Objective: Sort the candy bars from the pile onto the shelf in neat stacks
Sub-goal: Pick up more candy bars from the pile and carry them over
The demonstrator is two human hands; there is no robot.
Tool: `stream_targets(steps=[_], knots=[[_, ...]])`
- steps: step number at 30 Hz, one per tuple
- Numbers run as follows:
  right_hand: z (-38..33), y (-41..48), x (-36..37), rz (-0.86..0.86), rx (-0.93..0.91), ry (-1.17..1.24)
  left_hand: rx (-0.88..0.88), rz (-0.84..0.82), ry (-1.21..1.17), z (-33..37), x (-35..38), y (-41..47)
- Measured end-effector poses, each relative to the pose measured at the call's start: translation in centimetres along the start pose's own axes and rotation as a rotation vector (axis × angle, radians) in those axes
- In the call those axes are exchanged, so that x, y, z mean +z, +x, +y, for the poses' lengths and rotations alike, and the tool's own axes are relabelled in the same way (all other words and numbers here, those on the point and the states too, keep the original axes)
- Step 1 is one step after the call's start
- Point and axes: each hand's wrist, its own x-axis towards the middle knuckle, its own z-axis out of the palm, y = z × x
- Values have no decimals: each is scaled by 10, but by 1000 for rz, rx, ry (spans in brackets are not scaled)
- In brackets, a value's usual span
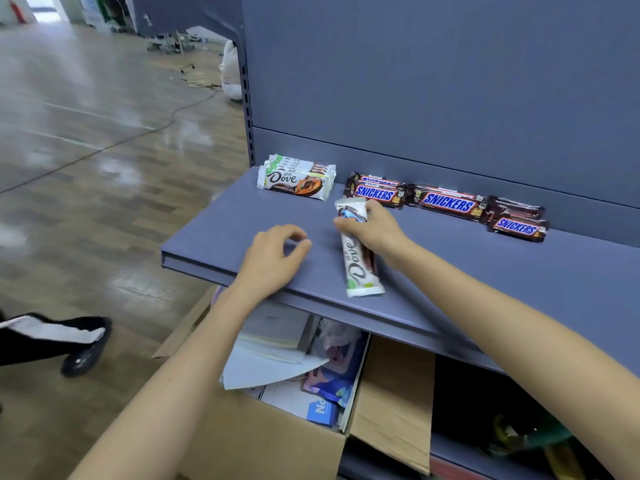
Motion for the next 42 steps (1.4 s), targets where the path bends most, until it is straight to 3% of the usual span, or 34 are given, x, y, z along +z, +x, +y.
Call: stream_targets(steps=[2,8,12,16,23,27,32,42], knots=[[-1,2,6,46,32,204,10,-57,-12,8,5,-10],[-8,-3,20,53,24,500,-121,-138,-109,18,7,-14],[-8,-7,22,-25,29,541,-131,-130,-111,14,-3,-11],[-3,-8,14,-13,31,391,-111,-64,-79,5,-20,1],[3,-11,12,-185,-170,-84,-93,64,-92,-2,-31,21],[3,-10,11,-195,-242,-260,-91,134,-109,-10,-23,25],[1,-3,14,-203,-250,-313,-162,207,34,-21,-11,26],[-2,34,32,21,-253,-208,-200,277,173,-22,-4,26]])
